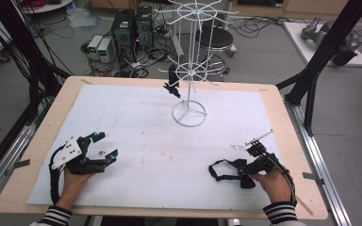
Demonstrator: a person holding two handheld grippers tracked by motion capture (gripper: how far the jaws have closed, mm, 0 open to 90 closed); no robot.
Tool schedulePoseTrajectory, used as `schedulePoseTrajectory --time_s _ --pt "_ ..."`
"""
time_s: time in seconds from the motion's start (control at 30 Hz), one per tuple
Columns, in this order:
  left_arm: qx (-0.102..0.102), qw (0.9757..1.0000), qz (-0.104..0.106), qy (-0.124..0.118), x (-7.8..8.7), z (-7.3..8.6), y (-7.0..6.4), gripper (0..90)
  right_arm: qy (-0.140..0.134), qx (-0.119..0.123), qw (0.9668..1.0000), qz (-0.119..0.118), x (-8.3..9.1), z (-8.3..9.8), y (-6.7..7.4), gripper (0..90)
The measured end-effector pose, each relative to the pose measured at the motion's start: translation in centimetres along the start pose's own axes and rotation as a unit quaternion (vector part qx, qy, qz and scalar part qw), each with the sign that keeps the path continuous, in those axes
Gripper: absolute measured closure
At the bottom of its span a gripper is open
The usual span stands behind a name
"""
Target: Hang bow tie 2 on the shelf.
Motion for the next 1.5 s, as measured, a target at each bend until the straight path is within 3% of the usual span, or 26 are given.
schedulePoseTrajectory --time_s 0.33,0.7,1.07,1.33,1.5 --pt "0.001 1.0 0.001 0.0 0.0 0.0 0.0 17.2 0.009 0.019 0.9998 0.005 0.0 -0.2 0.5 74.4" --pt "0.001 1.0 0.001 0.0 -0.1 0.1 -0.1 17.2 0.004 0.023 0.9997 0.006 0.1 -0.3 0.5 77.0" --pt "0.002 1.0 0.002 0.0 -0.1 0.2 -0.1 17.2 -0.059 0.024 0.998 -0.007 1.4 -0.7 0.4 77.0" --pt "0.002 1.0 0.001 -0.001 -0.1 0.2 -0.1 17.2 -0.12 0.018 0.9924 -0.017 2.5 -1.2 0.4 77.0" --pt "0.003 1.0 0.0 -0.002 -0.1 0.2 -0.1 17.2 -0.163 0.01 0.9863 -0.026 3.4 -1.5 0.3 77.0"
Point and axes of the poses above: each handheld gripper's, and its own axes: x roughly backward along the jaws, z roughly out of its underside, y roughly to its left, the point moved 3 cm from there along -x, roughly forward along the jaws, and after that the axes turned 9 degrees about z, right-handed, at the moved point
